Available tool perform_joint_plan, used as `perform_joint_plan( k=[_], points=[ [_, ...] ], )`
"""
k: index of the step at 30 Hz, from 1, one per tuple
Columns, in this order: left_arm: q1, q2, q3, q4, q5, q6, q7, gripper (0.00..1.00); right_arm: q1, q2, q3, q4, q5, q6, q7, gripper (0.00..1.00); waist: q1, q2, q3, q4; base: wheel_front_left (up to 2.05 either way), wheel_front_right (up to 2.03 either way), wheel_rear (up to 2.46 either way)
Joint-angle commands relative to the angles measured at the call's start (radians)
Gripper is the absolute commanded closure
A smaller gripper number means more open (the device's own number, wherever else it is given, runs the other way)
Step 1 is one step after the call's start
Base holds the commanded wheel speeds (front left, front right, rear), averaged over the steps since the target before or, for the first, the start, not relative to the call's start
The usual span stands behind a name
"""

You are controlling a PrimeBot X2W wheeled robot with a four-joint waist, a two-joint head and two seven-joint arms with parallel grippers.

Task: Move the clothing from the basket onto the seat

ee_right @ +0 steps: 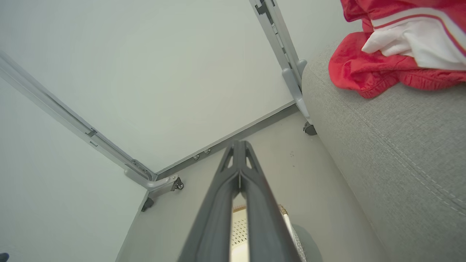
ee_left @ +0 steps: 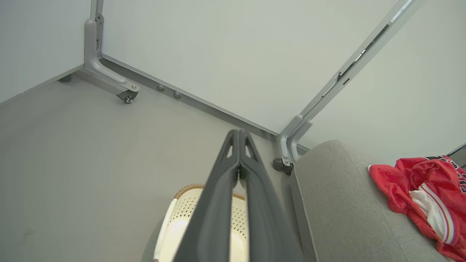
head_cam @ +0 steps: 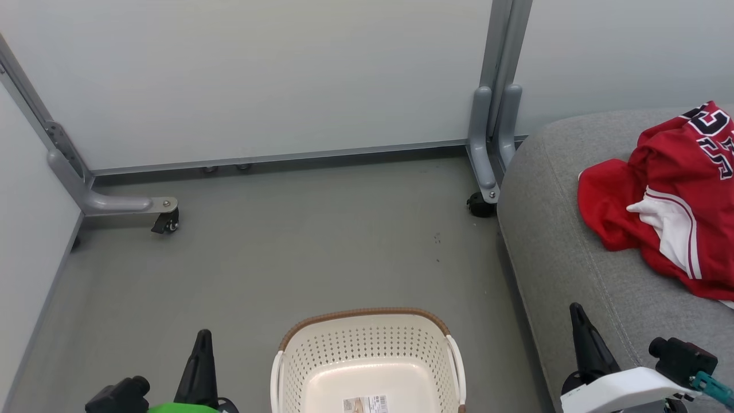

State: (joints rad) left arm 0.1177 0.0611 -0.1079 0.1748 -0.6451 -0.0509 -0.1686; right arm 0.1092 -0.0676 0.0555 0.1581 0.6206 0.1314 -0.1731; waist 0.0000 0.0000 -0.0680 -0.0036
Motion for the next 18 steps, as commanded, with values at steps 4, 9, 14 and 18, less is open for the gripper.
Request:
perform_joint_plan(
  k=[4, 9, 14, 18],
  points=[
    [-0.048, 0.012, 0.015, -0.004, -0.089, -0.011, 0.017, 1.00, -0.043, -0.007, -0.010, -0.004, 0.089, 0.000, 0.017, 1.00, 0.0000, 0.0000, 0.003, 0.000, 0.00, 0.00, 0.00],
    [-0.061, 0.014, 0.026, 0.000, -0.159, -0.016, 0.033, 1.00, -0.057, -0.009, -0.016, 0.002, 0.161, 0.000, 0.033, 1.00, 0.0000, 0.0000, 0.007, 0.000, 0.00, 0.00, 0.00],
    [-0.075, 0.015, 0.037, 0.004, -0.228, -0.022, 0.049, 1.00, -0.071, -0.011, -0.023, 0.008, 0.233, 0.000, 0.049, 1.00, 0.0000, 0.0000, 0.010, 0.001, 0.00, 0.00, 0.00],
    [-0.085, 0.016, 0.046, 0.008, -0.279, -0.025, 0.061, 1.00, -0.080, -0.012, -0.029, 0.013, 0.286, 0.000, 0.062, 1.00, 0.0000, 0.0000, 0.013, 0.001, 0.00, 0.00, 0.00]
  ],
)
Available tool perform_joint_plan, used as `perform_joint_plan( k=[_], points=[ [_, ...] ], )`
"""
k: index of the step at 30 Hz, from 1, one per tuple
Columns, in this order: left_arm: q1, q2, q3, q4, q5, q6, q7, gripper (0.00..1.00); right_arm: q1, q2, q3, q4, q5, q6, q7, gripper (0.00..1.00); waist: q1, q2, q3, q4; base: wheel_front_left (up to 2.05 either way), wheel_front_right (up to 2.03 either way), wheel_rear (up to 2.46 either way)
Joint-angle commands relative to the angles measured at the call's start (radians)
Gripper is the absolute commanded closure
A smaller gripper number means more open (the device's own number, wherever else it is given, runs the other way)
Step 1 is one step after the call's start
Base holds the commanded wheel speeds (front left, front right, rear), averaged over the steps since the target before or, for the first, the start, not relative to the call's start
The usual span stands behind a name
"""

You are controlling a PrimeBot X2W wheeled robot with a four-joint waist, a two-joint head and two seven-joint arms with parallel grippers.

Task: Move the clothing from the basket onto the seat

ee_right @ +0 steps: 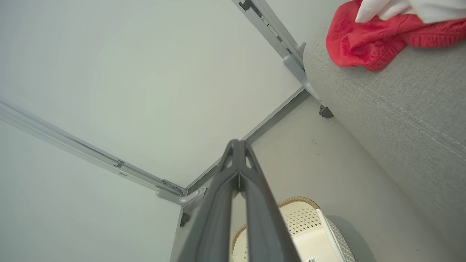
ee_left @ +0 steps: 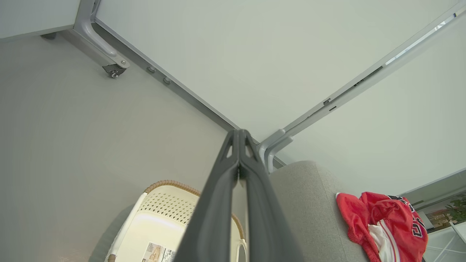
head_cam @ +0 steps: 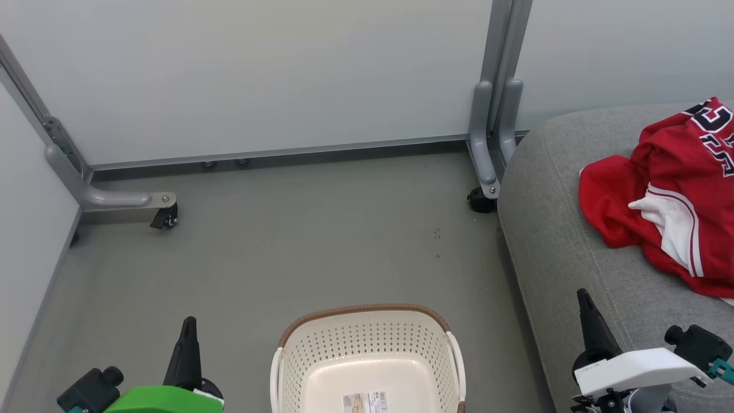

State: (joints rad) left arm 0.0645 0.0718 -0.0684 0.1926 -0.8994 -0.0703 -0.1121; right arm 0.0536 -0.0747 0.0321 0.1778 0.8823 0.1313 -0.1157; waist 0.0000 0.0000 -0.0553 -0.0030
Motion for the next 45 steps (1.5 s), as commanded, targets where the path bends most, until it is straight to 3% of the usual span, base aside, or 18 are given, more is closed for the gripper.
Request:
perform_joint_plan(
  k=[1, 45],
  points=[
    [-0.035, 0.006, 0.008, -0.009, -0.036, -0.007, 0.008, 1.00, -0.027, -0.006, -0.007, -0.006, 0.036, 0.000, 0.008, 1.00, 0.0000, 0.0000, 0.001, 0.000, 0.00, 0.00, 0.00],
    [-0.127, 0.007, 0.095, 0.027, -0.479, -0.042, 0.127, 1.00, -0.113, -0.008, -0.068, 0.038, 0.494, 0.000, 0.126, 1.00, 0.0000, 0.0000, 0.032, 0.002, 0.00, 0.00, 0.00]
  ],
)
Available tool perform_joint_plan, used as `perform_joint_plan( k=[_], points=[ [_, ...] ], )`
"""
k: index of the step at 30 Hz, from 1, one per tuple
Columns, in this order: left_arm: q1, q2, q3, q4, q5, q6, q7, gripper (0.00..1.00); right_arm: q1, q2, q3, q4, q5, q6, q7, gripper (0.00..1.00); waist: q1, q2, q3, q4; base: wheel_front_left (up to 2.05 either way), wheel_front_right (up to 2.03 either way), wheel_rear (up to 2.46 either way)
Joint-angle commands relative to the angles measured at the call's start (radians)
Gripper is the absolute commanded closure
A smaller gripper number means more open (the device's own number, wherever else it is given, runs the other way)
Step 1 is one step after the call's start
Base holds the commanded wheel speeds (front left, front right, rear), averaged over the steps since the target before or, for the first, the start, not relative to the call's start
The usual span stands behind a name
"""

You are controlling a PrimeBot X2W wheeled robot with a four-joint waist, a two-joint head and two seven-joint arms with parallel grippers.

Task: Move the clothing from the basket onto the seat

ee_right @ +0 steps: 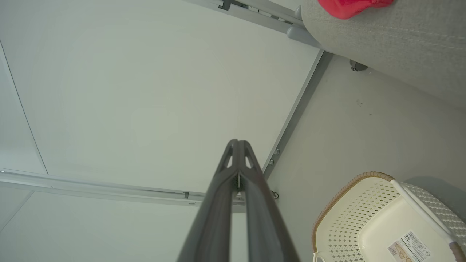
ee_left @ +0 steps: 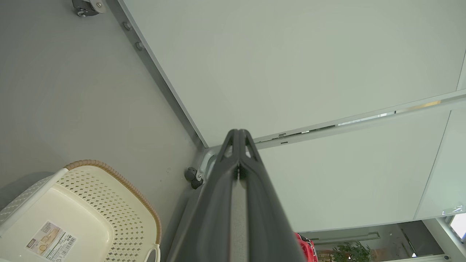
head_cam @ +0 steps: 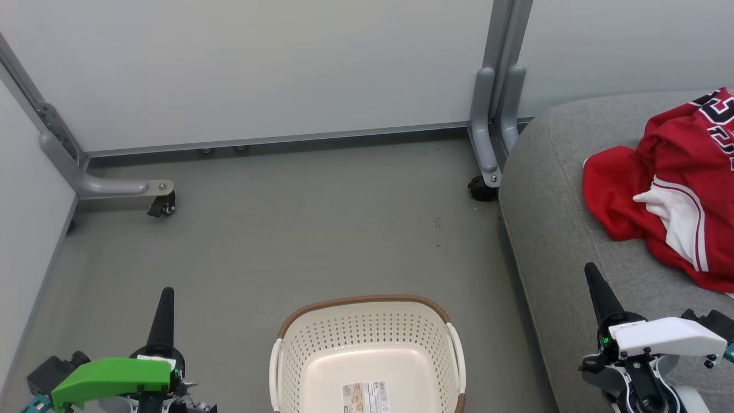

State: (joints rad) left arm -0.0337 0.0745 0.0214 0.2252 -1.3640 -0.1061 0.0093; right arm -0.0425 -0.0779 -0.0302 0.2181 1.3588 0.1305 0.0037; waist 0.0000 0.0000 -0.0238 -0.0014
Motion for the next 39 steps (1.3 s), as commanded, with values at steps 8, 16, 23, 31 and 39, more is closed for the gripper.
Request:
perform_joint_plan(
  k=[8, 16, 23, 31, 39],
  points=[
    [-0.040, 0.003, 0.020, 0.001, -0.077, -0.011, 0.023, 1.00, -0.032, -0.004, -0.015, 0.005, 0.082, 0.001, 0.025, 1.00, 0.0000, 0.0000, 0.006, 0.000, 0.00, 0.00, 0.00],
    [-0.054, 0.002, 0.033, 0.006, -0.136, -0.017, 0.042, 1.00, -0.042, -0.003, -0.025, 0.011, 0.143, 0.000, 0.042, 1.00, 0.0000, 0.0000, 0.012, 0.001, 0.00, 0.00, 0.00],
    [-0.064, 0.000, 0.044, 0.012, -0.187, -0.020, 0.056, 1.00, -0.051, -0.002, -0.034, 0.016, 0.193, 0.000, 0.058, 1.00, 0.0000, 0.0000, 0.017, 0.001, 0.00, 0.00, 0.00],
    [-0.074, -0.002, 0.057, 0.017, -0.239, -0.025, 0.072, 1.00, -0.063, 0.000, -0.043, 0.022, 0.246, 0.000, 0.073, 1.00, 0.0000, 0.0000, 0.022, 0.001, 0.00, 0.00, 0.00],
    [-0.083, -0.004, 0.066, 0.020, -0.275, -0.028, 0.083, 1.00, -0.068, 0.002, -0.051, 0.026, 0.285, 0.000, 0.085, 1.00, 0.0000, 0.0000, 0.027, 0.001, 0.00, 0.00, 0.00]
  ],
)
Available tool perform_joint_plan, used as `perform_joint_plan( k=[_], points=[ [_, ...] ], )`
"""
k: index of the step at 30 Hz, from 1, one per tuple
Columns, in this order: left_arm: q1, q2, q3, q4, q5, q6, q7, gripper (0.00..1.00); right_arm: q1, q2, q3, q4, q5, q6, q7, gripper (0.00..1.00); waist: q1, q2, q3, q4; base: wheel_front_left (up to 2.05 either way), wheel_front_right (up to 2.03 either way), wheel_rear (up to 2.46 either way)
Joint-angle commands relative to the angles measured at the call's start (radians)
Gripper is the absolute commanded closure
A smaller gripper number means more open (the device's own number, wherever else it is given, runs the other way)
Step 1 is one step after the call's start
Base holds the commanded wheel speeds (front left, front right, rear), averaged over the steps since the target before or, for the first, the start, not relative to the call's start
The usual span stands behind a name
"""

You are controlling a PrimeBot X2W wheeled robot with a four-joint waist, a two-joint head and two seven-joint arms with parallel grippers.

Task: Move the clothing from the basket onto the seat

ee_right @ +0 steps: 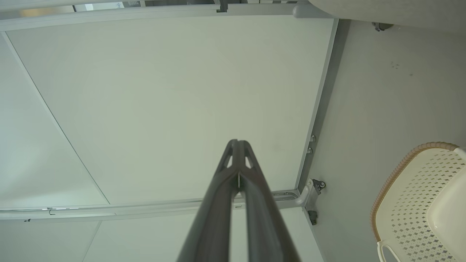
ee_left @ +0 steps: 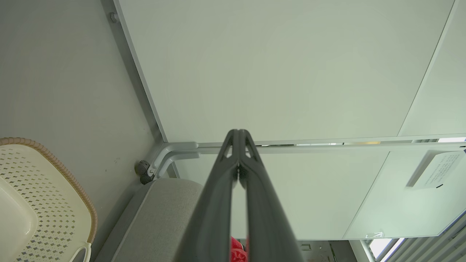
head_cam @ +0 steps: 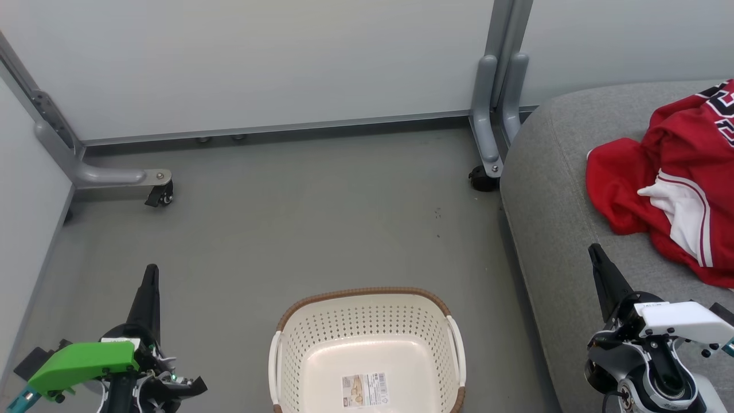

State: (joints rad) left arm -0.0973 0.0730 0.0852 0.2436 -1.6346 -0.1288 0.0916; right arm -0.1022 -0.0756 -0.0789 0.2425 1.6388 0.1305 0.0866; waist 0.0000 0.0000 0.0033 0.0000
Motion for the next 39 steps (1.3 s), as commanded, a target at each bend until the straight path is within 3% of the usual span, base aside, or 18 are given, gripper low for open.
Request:
perform_joint_plan(
  k=[1, 39],
  points=[
    [-0.018, -0.002, 0.002, 0.002, -0.004, -0.005, 0.001, 1.00, -0.008, 0.000, -0.002, 0.002, 0.004, 0.000, 0.002, 1.00, 0.0000, 0.0000, 0.000, 0.000, 0.00, 0.00, 0.00],
    [-0.019, -0.009, 0.014, 0.002, 0.009, -0.005, 0.011, 1.00, -0.009, 0.011, -0.016, 0.003, -0.010, 0.000, 0.014, 1.00, 0.0000, 0.0000, 0.000, 0.000, 0.00, 0.00, 0.00]
  ],
)
